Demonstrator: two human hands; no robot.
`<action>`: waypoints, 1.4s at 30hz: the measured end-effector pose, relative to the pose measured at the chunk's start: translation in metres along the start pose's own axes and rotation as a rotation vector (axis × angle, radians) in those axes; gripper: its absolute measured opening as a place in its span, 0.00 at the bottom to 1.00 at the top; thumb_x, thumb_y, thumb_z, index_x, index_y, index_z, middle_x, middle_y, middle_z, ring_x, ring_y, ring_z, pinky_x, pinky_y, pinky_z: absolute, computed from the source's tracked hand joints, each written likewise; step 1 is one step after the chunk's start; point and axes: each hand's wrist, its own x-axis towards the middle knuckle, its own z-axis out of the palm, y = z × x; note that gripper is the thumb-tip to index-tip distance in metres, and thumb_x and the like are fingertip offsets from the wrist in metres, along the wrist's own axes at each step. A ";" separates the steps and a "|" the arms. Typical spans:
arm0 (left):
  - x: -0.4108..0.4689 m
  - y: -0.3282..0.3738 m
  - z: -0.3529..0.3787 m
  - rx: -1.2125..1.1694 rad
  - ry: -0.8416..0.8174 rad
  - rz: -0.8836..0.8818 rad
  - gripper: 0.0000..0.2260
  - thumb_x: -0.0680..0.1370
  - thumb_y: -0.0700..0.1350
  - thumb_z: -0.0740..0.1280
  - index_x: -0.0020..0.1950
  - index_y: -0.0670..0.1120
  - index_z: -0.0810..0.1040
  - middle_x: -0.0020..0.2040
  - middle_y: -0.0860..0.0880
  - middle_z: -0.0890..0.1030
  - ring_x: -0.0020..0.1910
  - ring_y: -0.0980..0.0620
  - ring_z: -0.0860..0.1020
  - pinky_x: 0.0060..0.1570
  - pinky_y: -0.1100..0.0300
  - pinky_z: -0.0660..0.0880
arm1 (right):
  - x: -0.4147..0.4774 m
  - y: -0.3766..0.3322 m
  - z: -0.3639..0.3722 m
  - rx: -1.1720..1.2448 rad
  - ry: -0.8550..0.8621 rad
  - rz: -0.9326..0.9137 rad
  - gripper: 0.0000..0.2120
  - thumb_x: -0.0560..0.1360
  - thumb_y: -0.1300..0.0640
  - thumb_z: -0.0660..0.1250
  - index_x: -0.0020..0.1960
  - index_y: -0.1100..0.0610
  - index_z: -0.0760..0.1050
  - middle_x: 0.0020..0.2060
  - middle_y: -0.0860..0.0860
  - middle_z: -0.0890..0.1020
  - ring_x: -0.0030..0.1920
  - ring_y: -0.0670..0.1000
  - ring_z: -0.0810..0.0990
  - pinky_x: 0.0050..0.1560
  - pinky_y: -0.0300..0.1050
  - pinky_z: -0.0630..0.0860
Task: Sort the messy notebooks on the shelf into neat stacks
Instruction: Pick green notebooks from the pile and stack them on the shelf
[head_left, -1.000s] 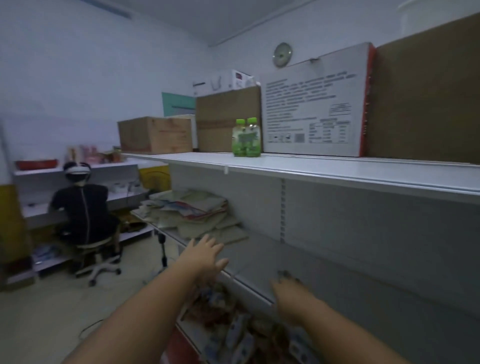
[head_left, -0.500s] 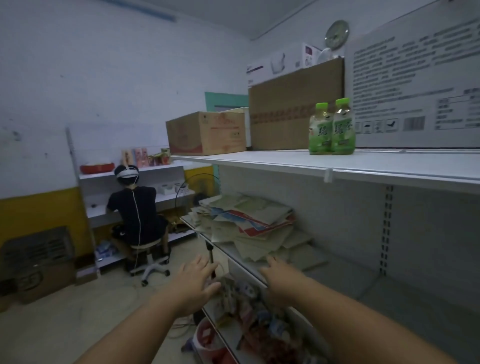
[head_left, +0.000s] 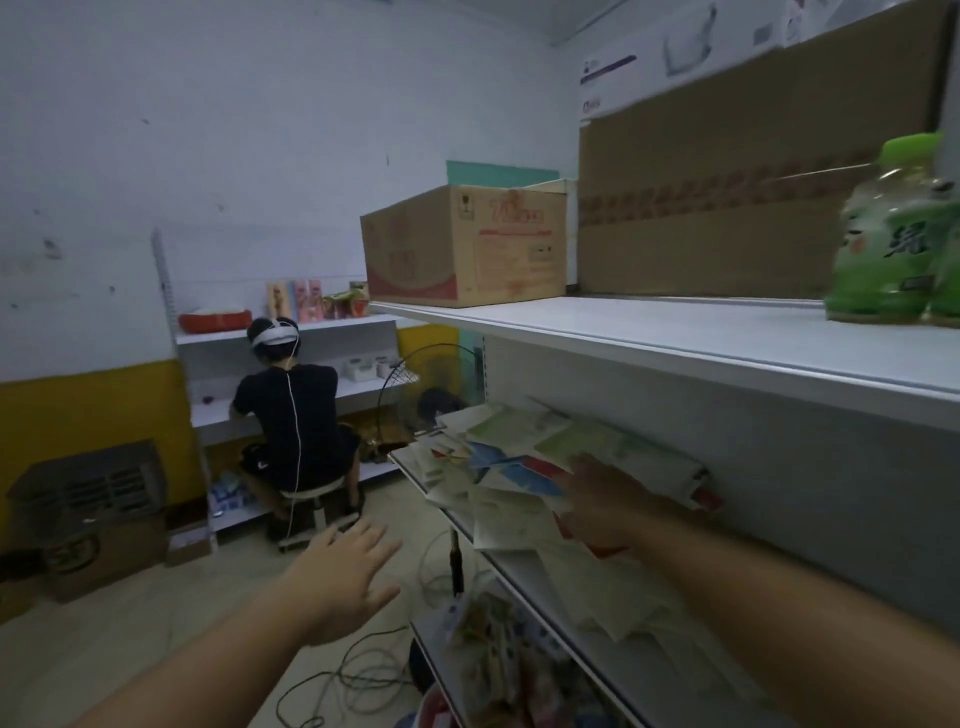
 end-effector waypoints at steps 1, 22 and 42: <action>0.015 -0.009 -0.001 0.003 0.019 0.006 0.27 0.80 0.61 0.49 0.78 0.53 0.48 0.79 0.51 0.47 0.77 0.52 0.43 0.74 0.51 0.42 | 0.014 0.005 0.002 0.001 0.003 0.022 0.26 0.78 0.50 0.57 0.75 0.54 0.57 0.72 0.56 0.61 0.72 0.56 0.61 0.69 0.50 0.63; 0.273 -0.038 -0.040 -1.365 -0.283 0.422 0.18 0.83 0.46 0.56 0.69 0.39 0.69 0.54 0.39 0.81 0.49 0.45 0.81 0.48 0.54 0.79 | 0.091 -0.006 0.032 -0.010 0.583 0.488 0.13 0.80 0.56 0.58 0.56 0.60 0.79 0.49 0.58 0.83 0.50 0.56 0.81 0.49 0.41 0.73; 0.399 -0.158 -0.019 -1.846 -0.453 0.146 0.14 0.72 0.35 0.62 0.57 0.41 0.78 0.46 0.39 0.85 0.50 0.38 0.80 0.54 0.45 0.73 | 0.244 -0.047 0.052 0.098 -0.010 0.367 0.40 0.71 0.29 0.53 0.76 0.48 0.50 0.77 0.49 0.50 0.76 0.54 0.48 0.73 0.61 0.47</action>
